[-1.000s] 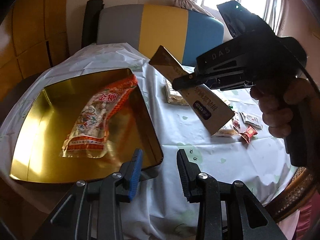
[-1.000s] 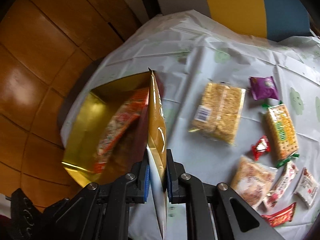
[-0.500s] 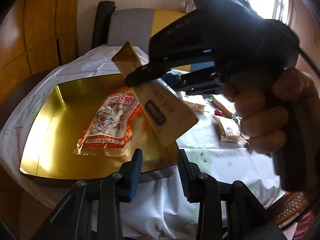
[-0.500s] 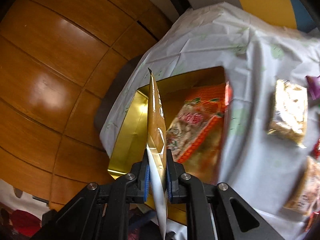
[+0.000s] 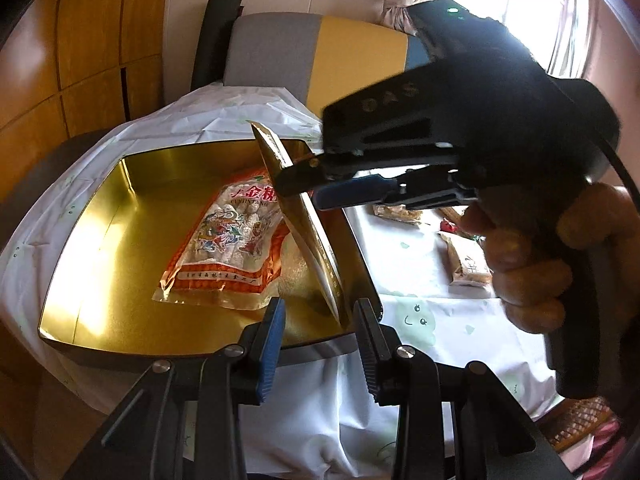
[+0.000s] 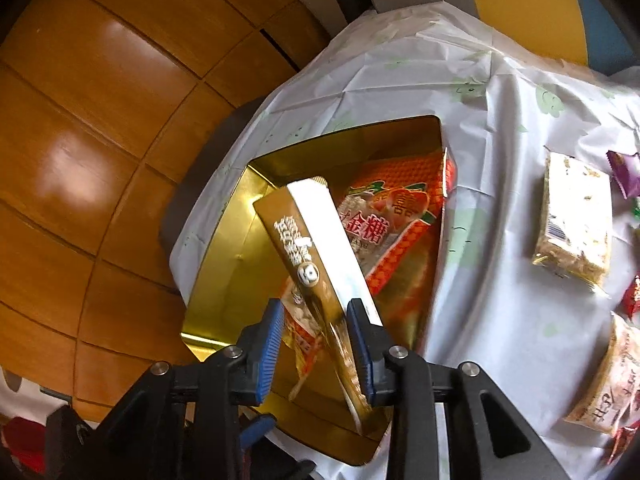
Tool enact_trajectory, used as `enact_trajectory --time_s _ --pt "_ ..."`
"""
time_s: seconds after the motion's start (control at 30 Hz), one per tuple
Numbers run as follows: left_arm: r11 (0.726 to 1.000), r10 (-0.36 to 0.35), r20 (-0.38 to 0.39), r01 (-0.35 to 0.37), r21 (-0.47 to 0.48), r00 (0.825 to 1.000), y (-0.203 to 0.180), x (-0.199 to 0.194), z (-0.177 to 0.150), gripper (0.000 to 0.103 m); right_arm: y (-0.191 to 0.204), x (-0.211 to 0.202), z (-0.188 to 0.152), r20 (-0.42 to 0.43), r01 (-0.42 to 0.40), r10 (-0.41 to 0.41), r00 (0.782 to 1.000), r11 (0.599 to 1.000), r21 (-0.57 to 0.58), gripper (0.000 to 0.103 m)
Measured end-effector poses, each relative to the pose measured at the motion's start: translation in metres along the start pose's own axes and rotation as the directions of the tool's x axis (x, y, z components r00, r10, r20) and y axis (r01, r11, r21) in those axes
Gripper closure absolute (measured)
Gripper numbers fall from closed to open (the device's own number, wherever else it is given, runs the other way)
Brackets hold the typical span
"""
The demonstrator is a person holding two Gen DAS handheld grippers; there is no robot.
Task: Organize snacks
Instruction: 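Carry the gold-brown package into the gold tray and open the right tool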
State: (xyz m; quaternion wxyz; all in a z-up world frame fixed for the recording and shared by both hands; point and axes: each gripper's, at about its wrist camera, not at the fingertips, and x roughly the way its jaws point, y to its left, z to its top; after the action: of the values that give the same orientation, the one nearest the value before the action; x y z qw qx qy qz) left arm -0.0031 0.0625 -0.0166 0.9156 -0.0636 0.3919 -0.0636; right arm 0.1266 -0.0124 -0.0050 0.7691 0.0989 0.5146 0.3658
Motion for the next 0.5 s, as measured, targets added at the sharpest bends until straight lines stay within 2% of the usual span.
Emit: enact_trajectory --time_s 0.23,0.5 --pt "1.000 0.005 -0.007 -0.005 -0.005 1.000 0.002 0.004 -0.001 0.064 -0.006 -0.017 -0.016 0.040 0.021 -0.020 0.999 1.000 -0.016 0.070" --pt "1.000 0.010 -0.013 -0.010 -0.004 1.000 0.001 0.004 -0.002 0.064 -0.019 -0.040 -0.034 0.069 0.103 -0.101 0.992 0.994 -0.031 0.070"
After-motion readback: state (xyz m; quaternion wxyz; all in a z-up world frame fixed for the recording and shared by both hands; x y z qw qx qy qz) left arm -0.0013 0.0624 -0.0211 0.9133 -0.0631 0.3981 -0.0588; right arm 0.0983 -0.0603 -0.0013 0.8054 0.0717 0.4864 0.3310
